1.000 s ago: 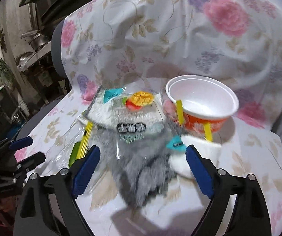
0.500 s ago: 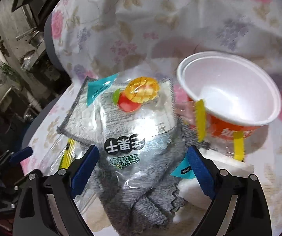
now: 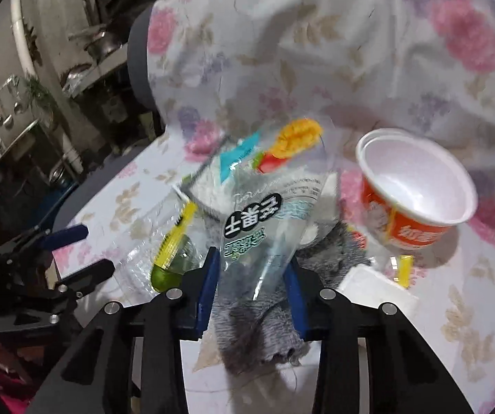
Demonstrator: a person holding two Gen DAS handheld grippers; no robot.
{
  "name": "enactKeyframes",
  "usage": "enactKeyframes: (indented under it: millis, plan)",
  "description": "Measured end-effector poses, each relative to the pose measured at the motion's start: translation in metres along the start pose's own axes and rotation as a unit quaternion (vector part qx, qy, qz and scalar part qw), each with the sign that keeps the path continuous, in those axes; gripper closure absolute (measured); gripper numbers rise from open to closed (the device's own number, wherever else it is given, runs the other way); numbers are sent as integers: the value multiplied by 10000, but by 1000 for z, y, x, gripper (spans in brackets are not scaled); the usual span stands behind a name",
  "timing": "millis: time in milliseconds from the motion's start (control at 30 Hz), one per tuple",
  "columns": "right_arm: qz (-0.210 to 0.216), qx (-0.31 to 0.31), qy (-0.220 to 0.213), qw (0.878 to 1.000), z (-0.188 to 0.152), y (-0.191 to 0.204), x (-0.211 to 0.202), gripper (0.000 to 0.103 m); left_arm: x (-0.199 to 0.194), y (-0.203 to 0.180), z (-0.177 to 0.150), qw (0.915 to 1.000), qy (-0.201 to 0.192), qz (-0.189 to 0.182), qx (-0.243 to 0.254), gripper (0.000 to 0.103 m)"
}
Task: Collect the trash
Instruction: 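Grasp the snack wrapper with the right tool while the left grasps the grey cloth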
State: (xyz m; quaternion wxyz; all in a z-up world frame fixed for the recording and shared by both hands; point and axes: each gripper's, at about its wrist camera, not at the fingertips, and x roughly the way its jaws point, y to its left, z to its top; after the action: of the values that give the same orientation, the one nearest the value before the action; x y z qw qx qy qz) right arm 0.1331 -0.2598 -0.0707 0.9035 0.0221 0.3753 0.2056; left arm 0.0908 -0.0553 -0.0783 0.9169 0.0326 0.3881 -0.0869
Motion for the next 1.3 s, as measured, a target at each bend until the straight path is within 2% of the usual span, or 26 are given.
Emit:
enactKeyframes:
  millis: [33, 100, 267, 433, 500, 600, 667, 933, 967, 1000, 1067, 1133, 1233, 1300]
  plan:
    - [-53, 64, -73, 9999, 0, -1, -7, 96, -1, 1, 0, 10000, -7, 4, -9, 27]
    - [-224, 170, -195, 9994, 0, -2, -19, 102, -4, 2, 0, 10000, -22, -1, -31, 27]
    - [-602, 187, -480, 9969, -13, 5, -55, 102, -10, -6, 2, 9999, -72, -90, 60, 27]
    - [-1134, 60, -609, 9917, -34, 13, -74, 102, -9, -18, 21, 9992, -178, -341, 113, 27]
    - [-1207, 128, -630, 9906, -42, 9, -79, 102, -4, -24, 34, 9984, -247, -502, 62, 34]
    - [-1310, 180, -642, 9891, -53, 4, -84, 102, 8, -32, 50, 9971, -180, -735, -48, 54]
    - [-1353, 237, -626, 9885, -56, -1, -85, 102, 17, -38, 58, 9967, -109, -798, -37, 60]
    - [-1339, 341, -642, 9883, -62, -13, -85, 102, 57, -56, 71, 9968, 239, -758, -97, 60]
    - [-1341, 340, -641, 9883, -63, -14, -85, 102, 62, -57, 71, 9970, 278, -712, -91, 62]
    - [-1344, 341, -646, 9882, -63, -14, -86, 102, 64, -57, 71, 9971, 297, -690, -92, 75]
    - [-1356, 352, -672, 9879, -64, -15, -87, 102, 67, -55, 72, 9971, 315, -679, -114, 86]
    - [-1366, 376, -714, 9873, -64, -16, -89, 102, 65, -54, 73, 9969, 244, -736, -147, 96]
    - [-1388, 413, -781, 9864, -64, -18, -93, 102, 53, -55, 77, 9961, -6, -875, -129, 100]
    - [-1413, 435, -848, 9854, -62, -17, -98, 102, 37, -57, 82, 9948, -343, -956, -103, 100]
